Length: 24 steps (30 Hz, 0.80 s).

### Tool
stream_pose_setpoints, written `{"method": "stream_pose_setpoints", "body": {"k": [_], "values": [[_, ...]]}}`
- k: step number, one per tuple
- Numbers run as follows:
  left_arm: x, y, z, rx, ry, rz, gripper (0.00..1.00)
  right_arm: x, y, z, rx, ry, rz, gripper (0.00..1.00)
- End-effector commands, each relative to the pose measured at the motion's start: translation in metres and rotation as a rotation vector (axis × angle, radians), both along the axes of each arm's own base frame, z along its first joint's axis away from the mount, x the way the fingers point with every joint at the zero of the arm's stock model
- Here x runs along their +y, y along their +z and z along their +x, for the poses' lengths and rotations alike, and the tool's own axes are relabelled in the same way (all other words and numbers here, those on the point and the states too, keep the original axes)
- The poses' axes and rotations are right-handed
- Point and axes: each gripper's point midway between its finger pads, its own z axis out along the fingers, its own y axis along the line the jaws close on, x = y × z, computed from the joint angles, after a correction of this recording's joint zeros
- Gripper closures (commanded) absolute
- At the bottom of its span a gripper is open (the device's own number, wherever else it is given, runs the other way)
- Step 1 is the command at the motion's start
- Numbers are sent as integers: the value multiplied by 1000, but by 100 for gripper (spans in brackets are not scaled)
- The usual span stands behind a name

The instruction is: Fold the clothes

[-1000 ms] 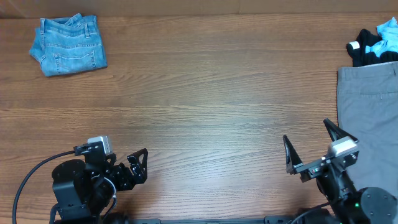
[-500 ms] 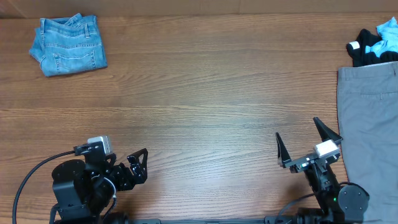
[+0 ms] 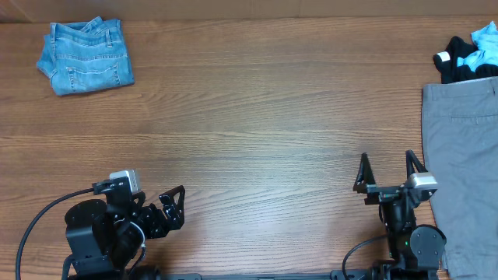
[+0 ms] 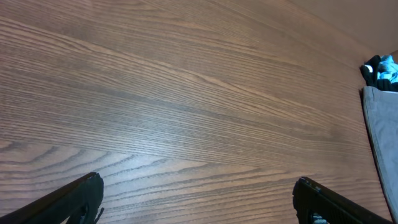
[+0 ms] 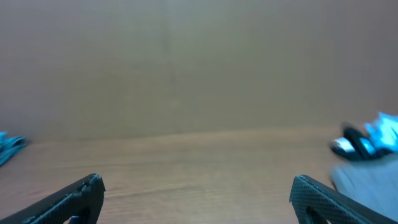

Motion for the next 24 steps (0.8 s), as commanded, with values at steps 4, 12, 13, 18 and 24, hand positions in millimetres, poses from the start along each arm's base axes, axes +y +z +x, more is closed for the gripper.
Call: {"method": "stream_pose_setpoints", "body": {"k": [4, 12, 13, 18, 24], "values": [[-2, -2, 0, 4, -6, -8, 0, -26, -25, -1, 81, -151, 82, 0], [-2, -2, 0, 4, -6, -8, 0, -25, -25, 0, 83, -142, 38, 0], [-2, -2, 0, 4, -6, -8, 0, -25, -25, 0, 83, -141, 39, 0], [-2, -2, 0, 4, -6, -8, 0, -25, -25, 0, 83, -141, 38, 0], [-2, -2, 0, 4, -6, -8, 0, -25, -25, 0, 83, -141, 38, 0]]}}
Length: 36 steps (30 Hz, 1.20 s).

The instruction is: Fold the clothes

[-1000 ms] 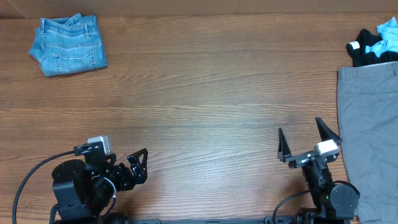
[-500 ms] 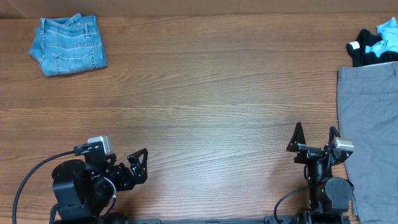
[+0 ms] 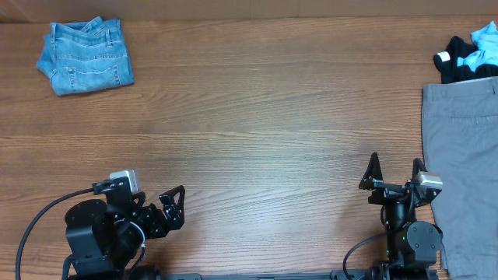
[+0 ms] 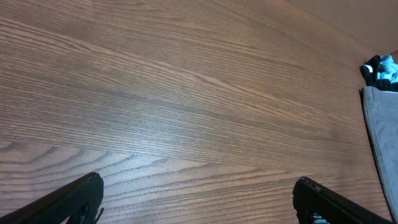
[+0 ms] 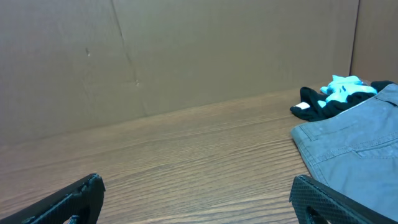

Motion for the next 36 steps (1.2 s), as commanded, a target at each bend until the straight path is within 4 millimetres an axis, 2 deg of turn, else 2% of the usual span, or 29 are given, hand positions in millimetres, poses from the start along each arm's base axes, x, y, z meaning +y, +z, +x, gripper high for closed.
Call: {"method": "stream_pose_setpoints", "body": {"k": [1, 14, 18, 22, 28, 32, 36], "values": [[-2, -2, 0, 4, -6, -8, 0, -2, -2, 0, -4, -14, -4, 0], [-2, -3, 0, 7, -6, -7, 0, -2, -2, 0, -4, -14, -4, 0], [6, -7, -1, 21, 29, 21, 0, -2, -2, 0, -4, -14, -4, 0], [-3, -15, -2, -3, -18, 24, 0, -2, -2, 0, -4, -14, -4, 0], [-21, -28, 20, -251, -141, 72, 0, -2, -2, 0, -4, -14, -4, 0], [-20, -41, 32, -390, -132, 87, 0, -2, -2, 0, -4, -14, -4, 0], [-15, -40, 45, -536, -102, 119, 0, -2, -2, 0, -4, -14, -4, 0]]}}
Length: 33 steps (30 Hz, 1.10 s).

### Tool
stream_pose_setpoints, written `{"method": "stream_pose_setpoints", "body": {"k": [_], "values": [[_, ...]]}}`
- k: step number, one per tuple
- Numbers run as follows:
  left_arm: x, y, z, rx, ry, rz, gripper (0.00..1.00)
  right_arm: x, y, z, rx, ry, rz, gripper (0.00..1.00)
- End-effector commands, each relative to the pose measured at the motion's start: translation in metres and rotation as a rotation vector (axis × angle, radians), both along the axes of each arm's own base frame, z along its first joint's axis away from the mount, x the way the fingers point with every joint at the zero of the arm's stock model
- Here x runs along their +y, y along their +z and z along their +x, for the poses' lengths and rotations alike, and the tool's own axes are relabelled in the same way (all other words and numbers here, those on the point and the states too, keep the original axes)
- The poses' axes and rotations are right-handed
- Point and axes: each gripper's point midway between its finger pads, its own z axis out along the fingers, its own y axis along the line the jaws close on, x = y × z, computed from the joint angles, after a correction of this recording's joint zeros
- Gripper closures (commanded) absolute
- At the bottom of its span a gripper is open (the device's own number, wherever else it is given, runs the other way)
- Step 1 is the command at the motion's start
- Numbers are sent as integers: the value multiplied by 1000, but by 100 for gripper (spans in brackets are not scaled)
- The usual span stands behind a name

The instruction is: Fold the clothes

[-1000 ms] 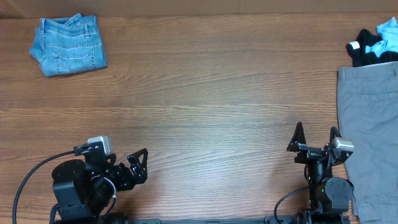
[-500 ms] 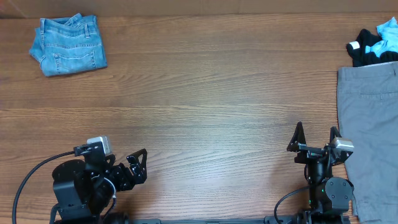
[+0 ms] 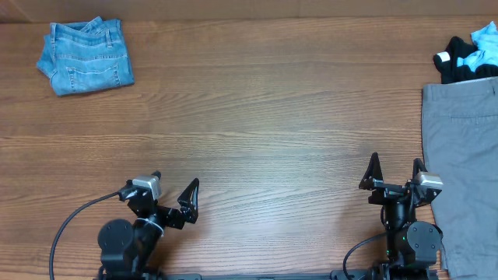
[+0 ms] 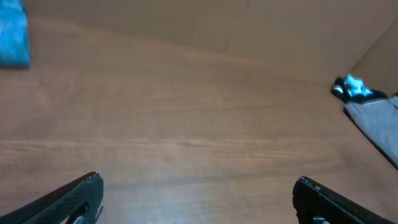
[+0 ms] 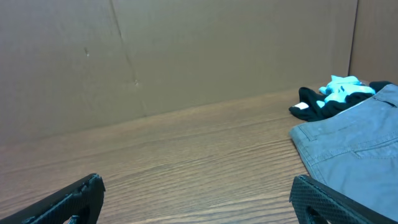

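Observation:
Grey trousers [image 3: 463,155] lie flat along the table's right edge, also in the right wrist view [image 5: 354,149] and faintly in the left wrist view [image 4: 376,121]. A black and light-blue garment [image 3: 467,53] is bunched behind them. Folded blue jeans [image 3: 84,56] rest at the far left corner. My left gripper [image 3: 173,197] stands open at the front left, nothing between its fingers. My right gripper [image 3: 394,169] stands open at the front right, just left of the trousers, holding nothing.
The wooden table [image 3: 257,117] stretches between the two garment piles. A brown cardboard wall [image 5: 186,56] closes off the back. Black cables trail from each arm base at the front edge.
My left arm has turned upright and shifted right, its camera now looking level across the table instead of down at it. The right arm has stayed put.
First both arms rested at the front edge, the right gripper facing the back wall. Then the right gripper sat slightly further right, with the trousers in its view. Now the left gripper also faces across the table. No garment has moved.

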Motion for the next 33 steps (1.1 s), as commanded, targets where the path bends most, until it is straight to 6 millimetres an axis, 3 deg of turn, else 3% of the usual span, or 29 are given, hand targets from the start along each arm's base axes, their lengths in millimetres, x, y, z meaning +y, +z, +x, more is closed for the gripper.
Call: {"method": "stream_pose_setpoints", "body": {"k": [1, 7, 18, 33], "values": [[4, -2, 8, -131, 18, 42, 0, -2, -2, 0, -4, -10, -4, 0], [7, 9, 17, -294, 33, 158, 0, -2, -2, 0, -4, -10, -4, 0], [54, -4, 24, -257, 260, 439, 0, -2, -2, 0, -4, -10, -4, 0], [54, -5, 24, -259, 254, 453, 0, -2, -2, 0, -4, -10, -4, 0]]}}
